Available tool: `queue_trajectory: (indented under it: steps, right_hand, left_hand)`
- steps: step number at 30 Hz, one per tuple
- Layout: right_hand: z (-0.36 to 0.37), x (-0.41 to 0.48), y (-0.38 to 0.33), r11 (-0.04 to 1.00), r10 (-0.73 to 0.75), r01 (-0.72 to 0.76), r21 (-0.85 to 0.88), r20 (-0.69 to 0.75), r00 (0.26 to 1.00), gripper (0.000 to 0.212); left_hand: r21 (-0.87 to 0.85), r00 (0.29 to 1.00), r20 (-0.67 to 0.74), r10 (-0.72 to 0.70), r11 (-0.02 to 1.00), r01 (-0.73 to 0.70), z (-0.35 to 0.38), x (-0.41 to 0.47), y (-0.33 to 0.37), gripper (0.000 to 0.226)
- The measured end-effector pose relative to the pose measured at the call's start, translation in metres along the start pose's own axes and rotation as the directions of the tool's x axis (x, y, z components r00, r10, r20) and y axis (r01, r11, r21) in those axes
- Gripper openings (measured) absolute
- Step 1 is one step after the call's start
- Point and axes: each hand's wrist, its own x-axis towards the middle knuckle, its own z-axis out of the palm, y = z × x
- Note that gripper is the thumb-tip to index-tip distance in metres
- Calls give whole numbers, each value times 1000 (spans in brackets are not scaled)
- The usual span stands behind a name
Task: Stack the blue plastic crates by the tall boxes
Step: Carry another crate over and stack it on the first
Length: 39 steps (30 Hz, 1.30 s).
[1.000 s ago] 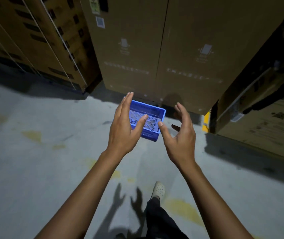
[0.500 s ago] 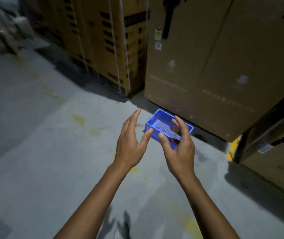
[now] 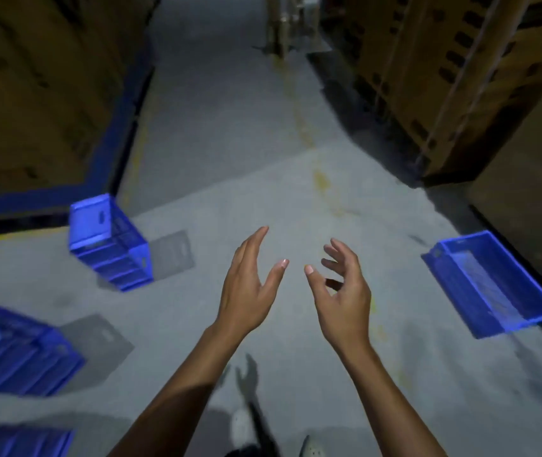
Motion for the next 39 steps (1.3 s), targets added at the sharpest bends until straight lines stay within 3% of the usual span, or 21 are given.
queue_trajectory:
  steps: [7,14,20,30,33,39]
  right_hand:
    - [152,-69,-54,993,-113,96,67,338,934,53]
    - [331,-186,-98,987,-152,105,121,502,851,51]
    - [453,-286,-133,979,-197,115,166,669,717,53]
    - [605,-348,-157,972,-233,128,195,798,556,51]
    - [654,-363,-172,968,-249,121,218,823,511,50]
    - [726,-394,-200,965,-261,92,245,870,418,48]
  left_hand:
    - [-9,937,-303,-172,984,177,-152,-69,-85,58]
    - [21,854,-457,-248,957,289,-321,-170,-185,53]
    - [20,717,-615,-329,902,431,-448,-242,-265,53]
    - [27,590,-723,-360,838,545,-562,-300,-354,47]
    - [11,515,-760,-395,786,619,-607,-308,-369,49]
    - [46,449,-786,-424,684,728,-687,-324,-401,52]
